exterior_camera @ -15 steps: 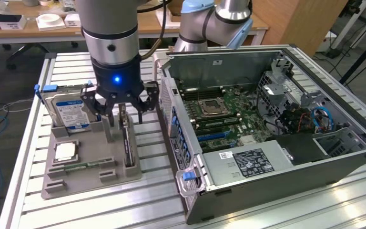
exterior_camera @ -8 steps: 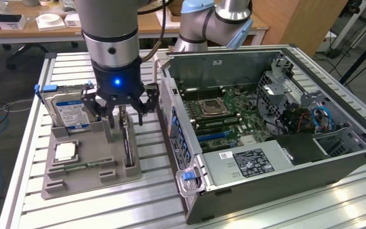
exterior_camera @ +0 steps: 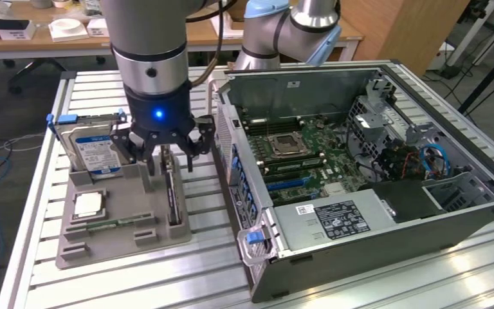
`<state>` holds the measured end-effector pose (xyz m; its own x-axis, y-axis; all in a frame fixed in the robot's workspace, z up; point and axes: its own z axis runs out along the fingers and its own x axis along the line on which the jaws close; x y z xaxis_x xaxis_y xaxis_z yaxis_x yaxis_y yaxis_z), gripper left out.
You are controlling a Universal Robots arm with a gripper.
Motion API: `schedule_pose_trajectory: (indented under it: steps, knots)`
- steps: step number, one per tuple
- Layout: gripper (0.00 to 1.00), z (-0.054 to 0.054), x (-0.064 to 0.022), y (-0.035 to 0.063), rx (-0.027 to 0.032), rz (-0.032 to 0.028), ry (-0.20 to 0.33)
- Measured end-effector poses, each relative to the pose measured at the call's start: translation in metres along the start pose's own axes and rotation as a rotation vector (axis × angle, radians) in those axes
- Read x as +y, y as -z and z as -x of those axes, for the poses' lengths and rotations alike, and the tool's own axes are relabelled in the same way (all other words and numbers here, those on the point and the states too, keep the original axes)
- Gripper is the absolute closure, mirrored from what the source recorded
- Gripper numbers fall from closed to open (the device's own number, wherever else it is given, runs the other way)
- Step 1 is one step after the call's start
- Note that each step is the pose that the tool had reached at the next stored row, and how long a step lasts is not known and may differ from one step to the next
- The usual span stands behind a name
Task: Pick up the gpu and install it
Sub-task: 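Pick up the gpu and move the gpu toward the slot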
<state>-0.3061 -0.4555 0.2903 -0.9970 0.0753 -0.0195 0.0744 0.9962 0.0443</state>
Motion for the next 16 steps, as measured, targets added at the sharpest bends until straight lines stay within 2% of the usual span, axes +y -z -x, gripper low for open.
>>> schedule_pose_trajectory:
  steps: [16]
  knots:
    - [0.35, 0.0000, -0.0026, -0.0076, 0.0001, -0.0001, 0.000]
